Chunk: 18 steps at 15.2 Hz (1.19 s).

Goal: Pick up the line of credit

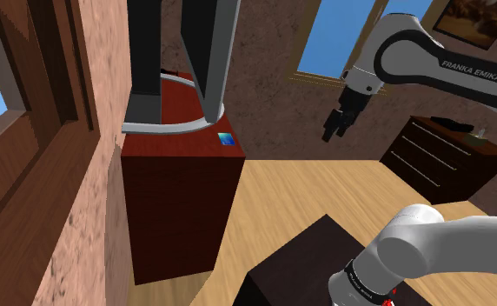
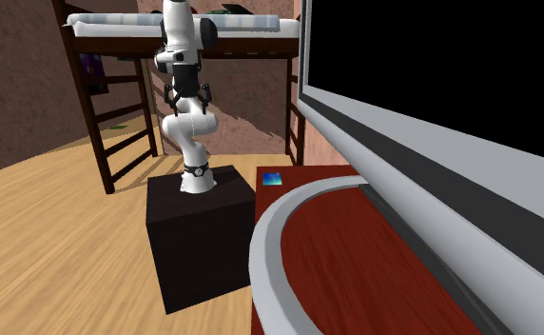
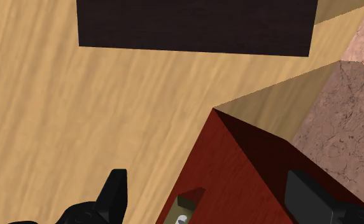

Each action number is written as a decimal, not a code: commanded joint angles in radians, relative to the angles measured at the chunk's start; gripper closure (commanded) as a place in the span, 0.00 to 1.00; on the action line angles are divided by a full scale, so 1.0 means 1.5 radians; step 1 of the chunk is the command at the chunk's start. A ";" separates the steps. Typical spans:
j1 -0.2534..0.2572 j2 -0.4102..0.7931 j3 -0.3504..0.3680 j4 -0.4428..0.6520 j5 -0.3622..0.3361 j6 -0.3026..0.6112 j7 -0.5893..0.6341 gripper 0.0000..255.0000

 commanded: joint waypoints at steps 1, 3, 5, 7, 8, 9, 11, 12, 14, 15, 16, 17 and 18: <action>0.000 0.000 0.000 0.000 0.000 0.000 0.000 0.00; 0.003 0.033 0.021 0.004 0.013 0.034 0.036 0.00; 0.005 0.070 0.042 0.013 0.023 0.067 0.072 0.00; 0.006 0.109 0.062 0.026 0.031 0.098 0.107 0.00; 0.006 0.130 0.072 0.034 0.033 0.113 0.124 0.00; 0.006 0.151 0.081 0.043 0.035 0.128 0.142 0.00; 0.006 0.195 0.099 0.064 0.037 0.155 0.177 0.00; 0.005 0.217 0.108 0.076 0.037 0.167 0.194 0.00; 0.004 0.264 0.125 0.103 0.034 0.191 0.230 0.00; 0.003 0.287 0.133 0.118 0.031 0.201 0.247 0.00; 0.003 0.311 0.140 0.135 0.028 0.211 0.265 0.00; 0.002 0.336 0.148 0.152 0.023 0.219 0.283 0.00; 0.002 0.360 0.154 0.170 0.018 0.227 0.301 0.00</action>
